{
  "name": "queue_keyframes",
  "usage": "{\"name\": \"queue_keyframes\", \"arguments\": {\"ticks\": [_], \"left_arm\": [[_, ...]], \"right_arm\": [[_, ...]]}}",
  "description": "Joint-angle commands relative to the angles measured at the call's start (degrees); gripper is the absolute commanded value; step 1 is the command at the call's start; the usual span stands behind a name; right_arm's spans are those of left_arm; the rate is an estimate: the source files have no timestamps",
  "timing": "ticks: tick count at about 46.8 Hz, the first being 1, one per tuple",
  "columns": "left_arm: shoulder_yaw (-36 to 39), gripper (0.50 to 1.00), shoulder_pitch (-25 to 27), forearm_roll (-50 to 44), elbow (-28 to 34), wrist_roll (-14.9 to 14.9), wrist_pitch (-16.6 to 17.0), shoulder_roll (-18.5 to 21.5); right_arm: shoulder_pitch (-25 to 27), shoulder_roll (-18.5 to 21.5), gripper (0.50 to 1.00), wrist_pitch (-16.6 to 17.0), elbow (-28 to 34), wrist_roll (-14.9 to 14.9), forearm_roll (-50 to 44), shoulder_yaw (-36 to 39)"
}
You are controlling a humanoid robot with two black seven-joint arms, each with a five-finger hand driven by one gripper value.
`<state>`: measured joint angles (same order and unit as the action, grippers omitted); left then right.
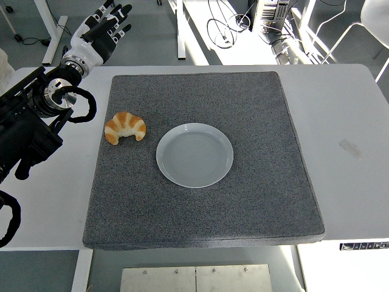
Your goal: Place the bread on the plate
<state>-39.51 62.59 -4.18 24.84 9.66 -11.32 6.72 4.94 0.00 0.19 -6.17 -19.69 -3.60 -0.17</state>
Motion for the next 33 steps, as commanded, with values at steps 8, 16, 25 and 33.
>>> {"name": "queue_keyframes", "arguments": {"ticks": [8, 16, 25, 33], "left_arm": [[4.0, 0.983, -1.6, 9.0, 9.9, 4.5, 4.2, 5.3], [5.7, 0.984, -2.1, 13.6, 23.3, 4.6, 11.9, 11.8], [13.6, 0.986, -1.5, 23.8, 36.6, 4.6, 16.2, 19.7], [20.5, 0.986, 1.6, 37.5, 38.9, 4.4, 16.7, 26.3]], "right_arm": [[0.1, 0.0, 1.0, 0.0, -0.1, 0.0, 0.0, 0.1], [0.1, 0.0, 1.0, 0.0, -0.1, 0.0, 0.0, 0.0], [0.1, 0.0, 1.0, 0.0, 0.0, 0.0, 0.0, 0.0], [0.1, 0.0, 1.0, 0.0, 0.0, 0.0, 0.0, 0.0]]}}
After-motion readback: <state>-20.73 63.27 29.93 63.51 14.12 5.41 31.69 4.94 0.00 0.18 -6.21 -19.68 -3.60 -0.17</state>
